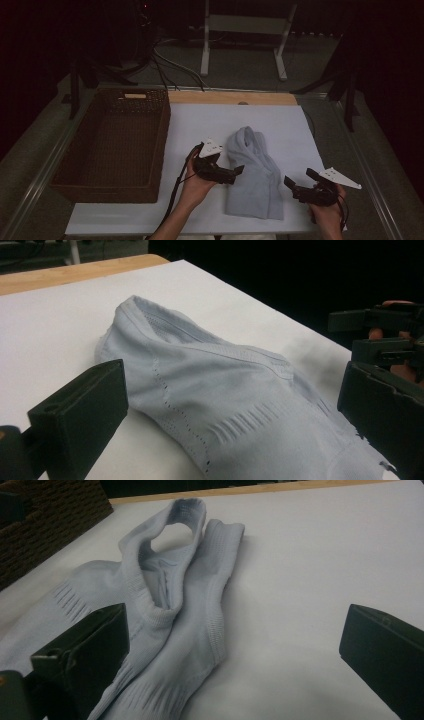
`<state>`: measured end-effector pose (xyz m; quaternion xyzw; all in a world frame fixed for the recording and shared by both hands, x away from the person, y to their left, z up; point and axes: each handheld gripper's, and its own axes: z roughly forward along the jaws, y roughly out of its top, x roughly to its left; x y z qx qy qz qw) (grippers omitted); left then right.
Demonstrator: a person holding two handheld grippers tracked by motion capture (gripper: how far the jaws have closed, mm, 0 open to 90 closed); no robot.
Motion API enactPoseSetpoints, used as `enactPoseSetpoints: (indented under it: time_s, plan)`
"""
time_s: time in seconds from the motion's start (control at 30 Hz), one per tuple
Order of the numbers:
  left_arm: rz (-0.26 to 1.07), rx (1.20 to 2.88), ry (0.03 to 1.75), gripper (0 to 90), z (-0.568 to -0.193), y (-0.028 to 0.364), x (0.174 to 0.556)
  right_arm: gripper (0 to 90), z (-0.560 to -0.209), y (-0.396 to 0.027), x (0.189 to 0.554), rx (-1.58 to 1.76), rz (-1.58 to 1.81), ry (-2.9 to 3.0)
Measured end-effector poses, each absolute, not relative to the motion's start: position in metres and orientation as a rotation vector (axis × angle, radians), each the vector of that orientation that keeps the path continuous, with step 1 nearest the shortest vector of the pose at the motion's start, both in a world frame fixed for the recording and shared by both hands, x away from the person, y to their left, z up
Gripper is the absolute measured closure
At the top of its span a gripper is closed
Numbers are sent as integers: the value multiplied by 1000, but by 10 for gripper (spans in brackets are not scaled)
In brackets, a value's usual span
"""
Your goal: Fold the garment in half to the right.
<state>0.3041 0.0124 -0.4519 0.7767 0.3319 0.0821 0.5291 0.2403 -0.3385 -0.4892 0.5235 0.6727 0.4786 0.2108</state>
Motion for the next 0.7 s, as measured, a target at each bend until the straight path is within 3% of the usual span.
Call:
enactPoseSetpoints:
  time_s: [0.7]
  plan:
    - [210,1848,806,15,-457,43,294,0,-480,-330,239,1460,1323,1848]
